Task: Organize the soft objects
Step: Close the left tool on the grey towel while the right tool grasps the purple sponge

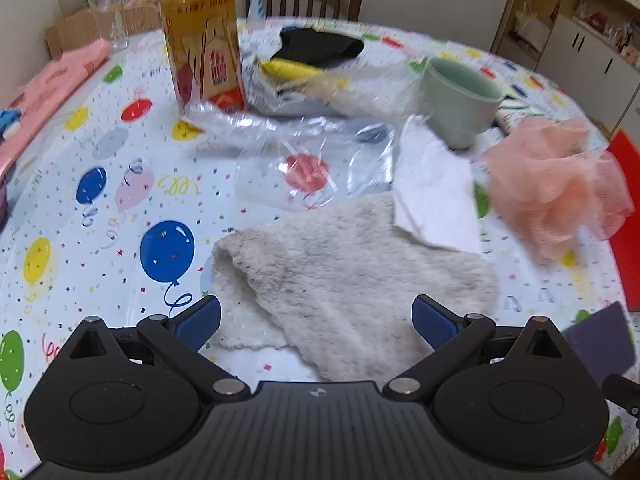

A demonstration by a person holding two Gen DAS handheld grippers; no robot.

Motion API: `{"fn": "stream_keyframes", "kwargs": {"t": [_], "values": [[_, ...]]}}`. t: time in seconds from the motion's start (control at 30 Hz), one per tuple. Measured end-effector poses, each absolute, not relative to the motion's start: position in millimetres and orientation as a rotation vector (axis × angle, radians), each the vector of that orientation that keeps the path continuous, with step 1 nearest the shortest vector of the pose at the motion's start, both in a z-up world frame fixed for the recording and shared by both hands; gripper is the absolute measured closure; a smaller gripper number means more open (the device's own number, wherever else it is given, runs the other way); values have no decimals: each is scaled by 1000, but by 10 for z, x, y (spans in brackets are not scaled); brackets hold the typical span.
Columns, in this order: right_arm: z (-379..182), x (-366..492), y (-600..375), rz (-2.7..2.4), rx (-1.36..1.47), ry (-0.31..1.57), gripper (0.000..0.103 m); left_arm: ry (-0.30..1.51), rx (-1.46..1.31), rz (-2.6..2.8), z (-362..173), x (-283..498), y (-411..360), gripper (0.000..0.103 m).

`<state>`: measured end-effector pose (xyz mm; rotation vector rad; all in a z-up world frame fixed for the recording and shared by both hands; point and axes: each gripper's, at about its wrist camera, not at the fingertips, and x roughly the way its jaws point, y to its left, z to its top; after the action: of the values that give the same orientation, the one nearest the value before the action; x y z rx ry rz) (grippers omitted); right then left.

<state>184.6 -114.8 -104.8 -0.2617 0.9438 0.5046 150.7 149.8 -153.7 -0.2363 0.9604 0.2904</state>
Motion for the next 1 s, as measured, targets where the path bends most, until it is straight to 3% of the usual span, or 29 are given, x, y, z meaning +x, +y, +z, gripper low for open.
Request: {"fn": "stream_keyframes", "kwargs": {"t": [0.23,0.63,0.83,0.9,1.0], "values": [[-1019,1948,-1141,587,-265,976,0,1017,-301,268,-1709,1663,1632,1],[-1017,1991,-912,1039,-826,926,0,1000,-282,208,-1723,1758,1688,5],[-1212,1995,-806,1105,-984,947,1,995,-227,192,-1715,1783,1661,20],[-1235,1986,-799,1113,-1006,943,1,991,-202,188,-1709,1791,1644,38],[-1242,1989,-791,1101,-1018,929,7,977,-181,194,-1689,1797,1642,53]]}}
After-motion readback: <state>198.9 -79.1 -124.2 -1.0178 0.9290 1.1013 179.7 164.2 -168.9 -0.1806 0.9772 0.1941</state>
